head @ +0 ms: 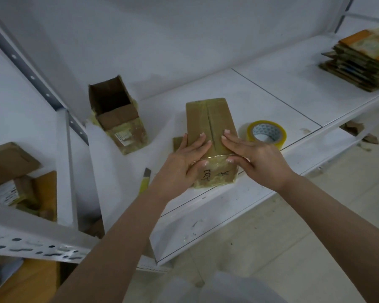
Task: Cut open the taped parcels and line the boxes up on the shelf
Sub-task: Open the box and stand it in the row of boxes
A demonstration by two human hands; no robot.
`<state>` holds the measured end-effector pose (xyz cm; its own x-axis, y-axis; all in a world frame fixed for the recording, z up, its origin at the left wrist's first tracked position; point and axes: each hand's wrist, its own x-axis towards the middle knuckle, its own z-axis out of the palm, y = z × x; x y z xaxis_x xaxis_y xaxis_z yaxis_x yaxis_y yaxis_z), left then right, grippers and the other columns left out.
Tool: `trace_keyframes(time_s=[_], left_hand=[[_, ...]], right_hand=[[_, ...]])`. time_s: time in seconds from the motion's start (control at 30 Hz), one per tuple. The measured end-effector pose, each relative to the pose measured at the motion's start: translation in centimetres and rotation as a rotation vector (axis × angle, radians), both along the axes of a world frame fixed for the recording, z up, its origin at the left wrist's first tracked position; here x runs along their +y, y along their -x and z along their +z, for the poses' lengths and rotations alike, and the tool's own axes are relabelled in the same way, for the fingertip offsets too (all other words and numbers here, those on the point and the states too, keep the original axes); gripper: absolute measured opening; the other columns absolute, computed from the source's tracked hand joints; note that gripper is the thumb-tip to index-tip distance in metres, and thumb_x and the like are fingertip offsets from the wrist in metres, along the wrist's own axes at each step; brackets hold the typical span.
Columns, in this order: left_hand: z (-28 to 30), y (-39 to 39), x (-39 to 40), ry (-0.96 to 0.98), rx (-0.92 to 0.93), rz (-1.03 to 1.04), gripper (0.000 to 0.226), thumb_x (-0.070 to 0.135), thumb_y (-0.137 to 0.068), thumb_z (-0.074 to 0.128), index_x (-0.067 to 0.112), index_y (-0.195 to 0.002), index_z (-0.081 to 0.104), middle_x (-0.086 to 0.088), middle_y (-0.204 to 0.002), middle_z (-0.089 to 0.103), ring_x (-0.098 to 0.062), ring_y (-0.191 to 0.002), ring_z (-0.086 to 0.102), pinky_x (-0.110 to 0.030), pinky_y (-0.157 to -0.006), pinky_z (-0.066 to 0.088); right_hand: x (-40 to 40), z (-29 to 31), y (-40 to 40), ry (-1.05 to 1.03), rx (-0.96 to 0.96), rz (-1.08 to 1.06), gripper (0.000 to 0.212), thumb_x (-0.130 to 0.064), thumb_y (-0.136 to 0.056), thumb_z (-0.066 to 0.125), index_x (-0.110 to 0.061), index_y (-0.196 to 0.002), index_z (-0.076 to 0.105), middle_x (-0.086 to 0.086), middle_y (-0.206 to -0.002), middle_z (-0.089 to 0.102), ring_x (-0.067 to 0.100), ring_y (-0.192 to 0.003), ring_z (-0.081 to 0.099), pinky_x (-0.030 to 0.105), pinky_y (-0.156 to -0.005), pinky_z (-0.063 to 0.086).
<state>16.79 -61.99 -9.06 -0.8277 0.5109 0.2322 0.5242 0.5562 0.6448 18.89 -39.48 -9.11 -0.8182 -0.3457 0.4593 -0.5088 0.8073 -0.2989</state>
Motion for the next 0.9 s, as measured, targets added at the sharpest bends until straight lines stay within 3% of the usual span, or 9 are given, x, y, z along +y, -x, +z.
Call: trace_keyframes(time_s=[0.17, 0.27, 0.37, 0.53, 0.63, 0.77, 0.9], left_hand=[[-0.1, -0.3, -0.1, -0.031, -0.056, 0.006, 0.043, 0.006, -0.100, 0.048, 0.008, -0.143, 0.043, 0.005, -0.150, 0.024, -0.033, -0.149, 0.004, -0.037, -0.122, 0.009], [0.1, -0.2, -0.4, -0.027, -0.093, -0.025, 0.047, 0.003, -0.099, 0.050, 0.007, -0.145, 0.039, 0.003, -0.153, 0.022, -0.029, -0.149, 0.004, -0.037, -0.123, 0.007], [0.2, 0.1, -0.8, -0.035, -0.076, -0.078, 0.048, -0.006, -0.097, 0.049, 0.001, -0.143, 0.040, -0.009, -0.154, 0.028, -0.026, -0.148, 0.014, -0.039, -0.124, 0.004], [0.7, -0.4, -0.8, -0.139, -0.217, 0.005, 0.051, 0.000, -0.098, 0.052, 0.011, -0.146, 0.040, -0.003, -0.156, 0.031, -0.022, -0.150, 0.008, -0.036, -0.123, 0.011], [2.6, -0.1, -2.0, -0.321, -0.281, 0.055, 0.048, 0.024, -0.099, 0.050, 0.020, -0.146, 0.041, 0.004, -0.154, 0.038, -0.009, -0.146, 0.026, -0.042, -0.120, 0.027], [4.9, 0.1, -2.1, -0.343, -0.053, 0.064, 0.043, 0.020, -0.106, 0.030, 0.019, -0.149, 0.033, 0.009, -0.156, 0.028, 0.005, -0.145, 0.015, -0.032, -0.123, 0.011], [6.2, -0.2, -0.8, -0.358, 0.049, 0.097, 0.051, 0.041, -0.100, 0.018, 0.023, -0.142, 0.041, -0.008, -0.156, 0.028, -0.010, -0.150, 0.013, -0.017, -0.119, 0.013]], right_hand=[[-0.7, 0.0, 0.1, 0.028, -0.019, -0.011, 0.041, -0.017, -0.092, 0.066, -0.010, -0.132, 0.060, 0.003, -0.138, 0.055, 0.029, -0.106, 0.069, 0.046, -0.070, 0.059], [-0.7, -0.1, -0.2, 0.052, -0.062, -0.053, 0.053, -0.030, -0.087, 0.073, -0.014, -0.135, 0.058, -0.002, -0.143, 0.051, 0.023, -0.106, 0.069, 0.043, -0.072, 0.059], [-1.5, -0.6, -0.4, 0.087, -0.117, -0.113, 0.065, -0.039, -0.079, 0.077, -0.011, -0.135, 0.057, 0.006, -0.152, 0.042, 0.028, -0.105, 0.069, 0.045, -0.073, 0.058], [-3.0, -0.2, 0.1, 0.129, -0.180, -0.195, 0.052, -0.030, -0.083, 0.076, -0.010, -0.128, 0.059, 0.018, -0.156, 0.032, 0.035, -0.119, 0.061, 0.047, -0.078, 0.056], [-2.1, 1.7, 0.4, 0.224, -0.192, -0.168, 0.051, -0.029, -0.081, 0.078, -0.015, -0.127, 0.062, 0.013, -0.154, 0.037, 0.030, -0.122, 0.059, 0.040, -0.094, 0.051], [-1.7, 5.6, 1.0, 0.493, -0.298, -0.063, 0.050, -0.027, -0.074, 0.082, -0.028, -0.121, 0.066, -0.005, -0.143, 0.049, 0.008, -0.133, 0.046, 0.026, -0.110, 0.039], [-2.7, 8.1, 1.0, 0.625, -0.371, 0.005, 0.047, -0.047, -0.061, 0.076, -0.037, -0.105, 0.065, -0.030, -0.105, 0.062, -0.011, -0.106, 0.058, 0.004, -0.090, 0.041]])
